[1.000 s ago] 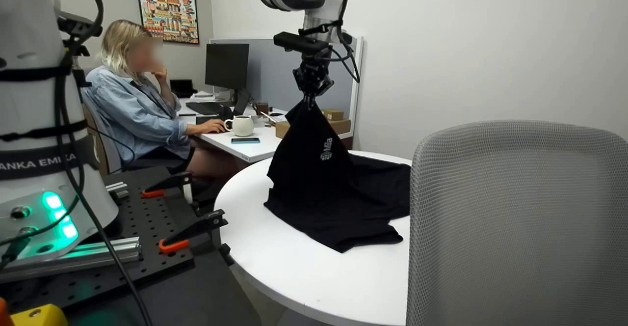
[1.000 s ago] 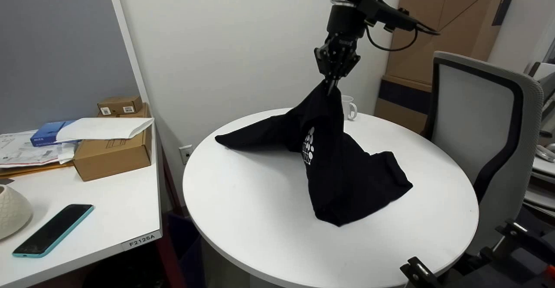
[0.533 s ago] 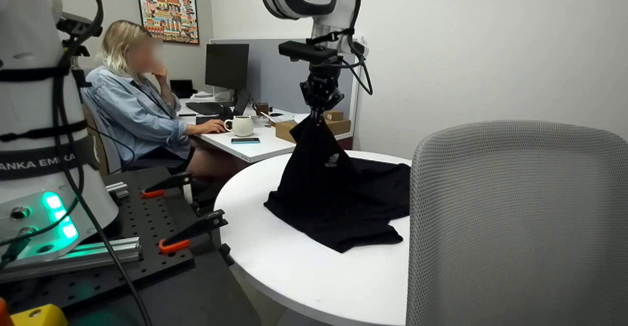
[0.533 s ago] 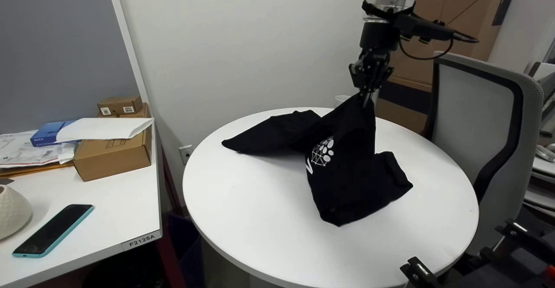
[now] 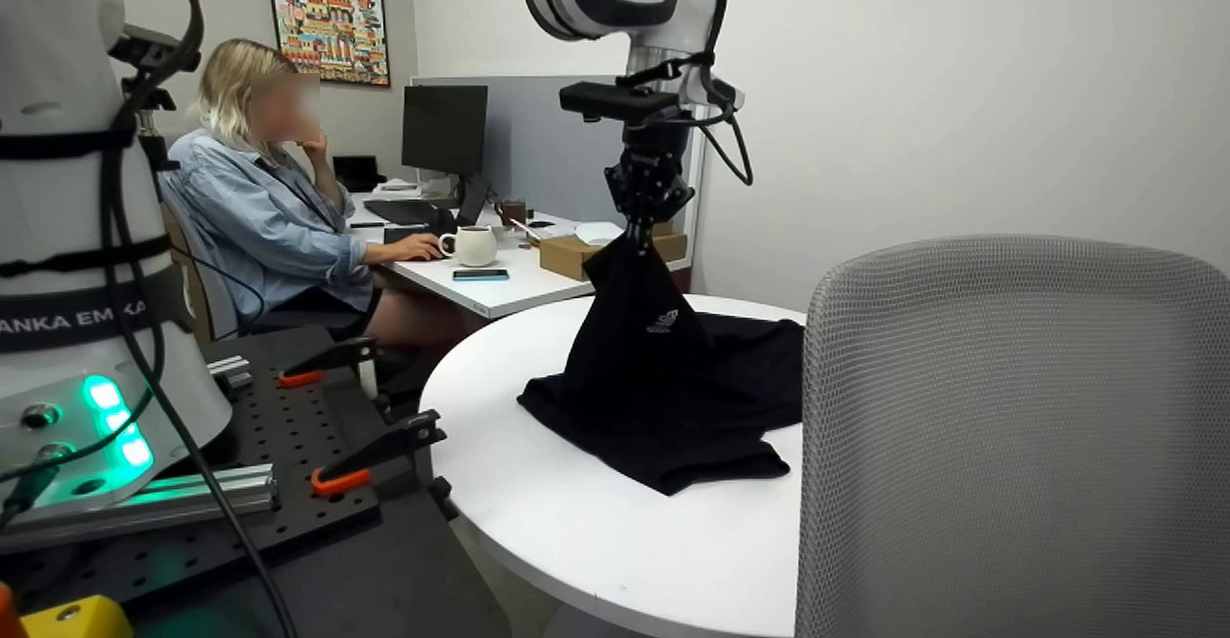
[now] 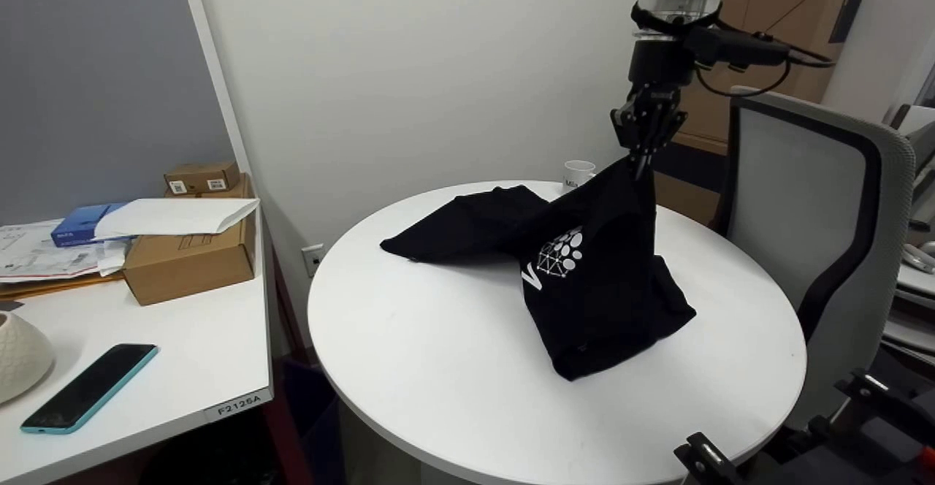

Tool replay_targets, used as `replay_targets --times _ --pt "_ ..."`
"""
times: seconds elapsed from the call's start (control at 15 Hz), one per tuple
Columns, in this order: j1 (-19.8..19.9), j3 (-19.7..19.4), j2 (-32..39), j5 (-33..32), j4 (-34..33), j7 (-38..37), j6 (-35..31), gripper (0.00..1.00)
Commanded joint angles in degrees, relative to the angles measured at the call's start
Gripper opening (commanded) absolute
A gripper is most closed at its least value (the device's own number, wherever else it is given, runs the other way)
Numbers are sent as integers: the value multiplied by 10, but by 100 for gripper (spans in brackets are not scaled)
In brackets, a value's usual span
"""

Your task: Fold the t-shirt

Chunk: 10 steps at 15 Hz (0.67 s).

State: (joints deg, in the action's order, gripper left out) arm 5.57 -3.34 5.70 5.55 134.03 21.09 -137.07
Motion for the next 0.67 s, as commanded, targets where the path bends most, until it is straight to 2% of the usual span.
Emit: replay_targets --times 0.0,0.6 --pt "1 -5 20 -17 -3 -34 -16 1" --pt "15 -13 74 -14 -46 -57 -58 1"
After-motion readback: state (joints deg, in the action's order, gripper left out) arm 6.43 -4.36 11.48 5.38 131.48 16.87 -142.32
